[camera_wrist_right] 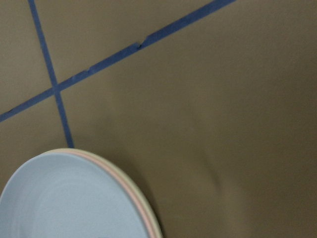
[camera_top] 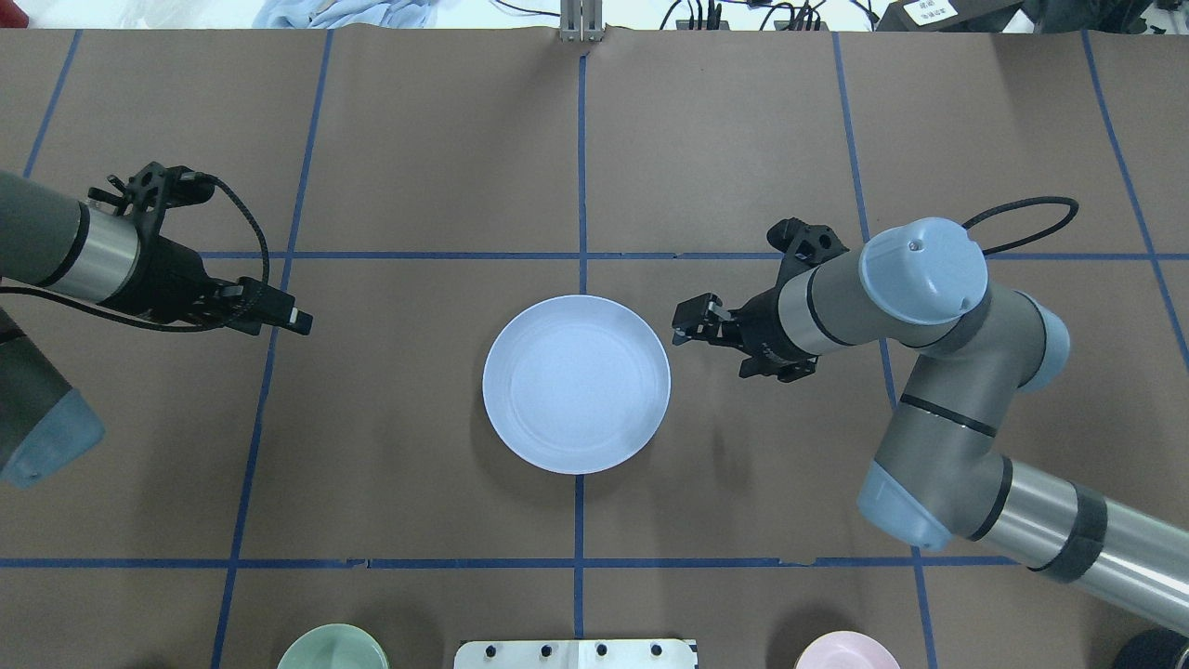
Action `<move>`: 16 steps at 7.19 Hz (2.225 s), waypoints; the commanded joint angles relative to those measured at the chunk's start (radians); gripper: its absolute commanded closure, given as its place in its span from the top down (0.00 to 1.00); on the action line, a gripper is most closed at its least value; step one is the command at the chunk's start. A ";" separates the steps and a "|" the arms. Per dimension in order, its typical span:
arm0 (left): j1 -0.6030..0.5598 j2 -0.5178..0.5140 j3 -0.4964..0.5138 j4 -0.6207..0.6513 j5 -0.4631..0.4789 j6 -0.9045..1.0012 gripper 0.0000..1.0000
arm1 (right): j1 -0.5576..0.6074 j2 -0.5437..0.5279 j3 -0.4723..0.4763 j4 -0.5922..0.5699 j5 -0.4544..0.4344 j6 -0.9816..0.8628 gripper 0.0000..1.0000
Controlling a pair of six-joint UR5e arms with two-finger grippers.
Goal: Stack three plates with pink and blue
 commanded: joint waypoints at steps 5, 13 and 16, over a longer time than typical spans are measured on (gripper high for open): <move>-0.371 0.178 0.173 0.005 -0.023 0.785 0.84 | 0.541 -0.332 -0.109 -0.036 0.345 -0.869 1.00; -0.636 0.158 0.329 0.123 -0.124 1.016 1.00 | 0.886 -0.364 -0.078 -0.522 0.394 -1.584 1.00; -0.639 0.155 0.301 0.124 -0.124 1.005 1.00 | 0.889 -0.360 -0.079 -0.513 0.396 -1.582 1.00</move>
